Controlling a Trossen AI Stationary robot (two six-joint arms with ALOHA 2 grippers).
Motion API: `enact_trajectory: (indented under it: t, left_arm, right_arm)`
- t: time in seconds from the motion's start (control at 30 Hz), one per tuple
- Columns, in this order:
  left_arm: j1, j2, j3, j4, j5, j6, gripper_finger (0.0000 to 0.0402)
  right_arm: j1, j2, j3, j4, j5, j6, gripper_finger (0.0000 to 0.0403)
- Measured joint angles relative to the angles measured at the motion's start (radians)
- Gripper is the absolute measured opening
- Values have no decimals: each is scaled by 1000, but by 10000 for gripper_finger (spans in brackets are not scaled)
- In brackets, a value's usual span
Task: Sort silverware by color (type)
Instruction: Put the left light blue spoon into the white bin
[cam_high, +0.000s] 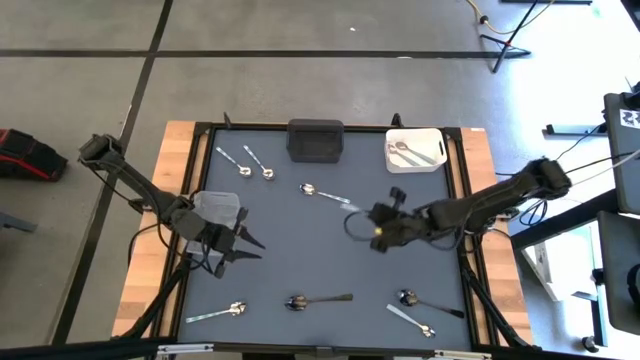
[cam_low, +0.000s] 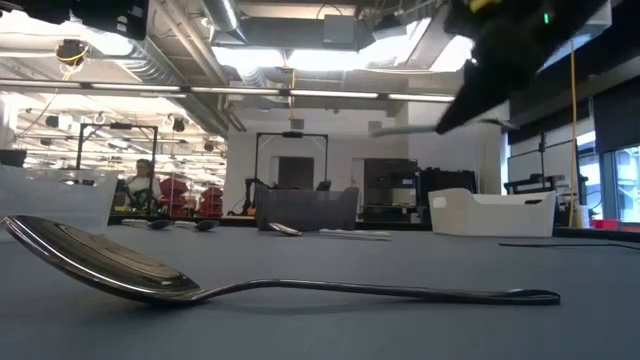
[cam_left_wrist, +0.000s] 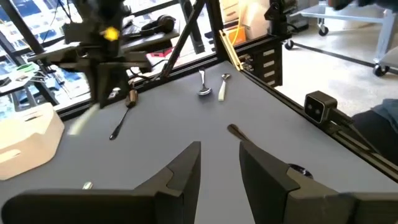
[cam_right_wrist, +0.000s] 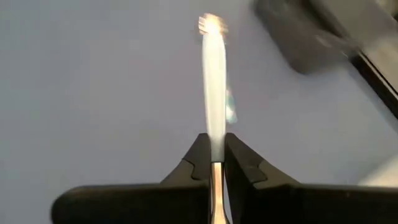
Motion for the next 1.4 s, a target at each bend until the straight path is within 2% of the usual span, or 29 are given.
enact_trajectory:
  t: [0.27, 0.5, 0.77, 1.03, 1.27, 1.4]
  left_arm:
    - [0, 0, 0, -1, 0, 20, 105]
    - [0, 0, 0, -1, 0, 17, 105]
    - [0, 1, 0, 32, 0, 24, 105]
    - [0, 2, 0, 32, 0, 17, 105]
    - [0, 2, 0, 31, 1, -9, 105]
    - [0, 2, 0, 32, 9, -9, 105]
  right_arm:
    - [-222, -231, -226, 9, 38, -4, 9]
    - [-490, -326, -343, 62, 50, -152, 10]
    - [-735, -321, -351, 177, -64, -464, 11]
    - [-955, -286, -351, 173, -221, -708, 12]
    - [-1053, -270, -351, 176, -264, -715, 12]
    - [-1060, -270, -351, 173, -264, -610, 18]
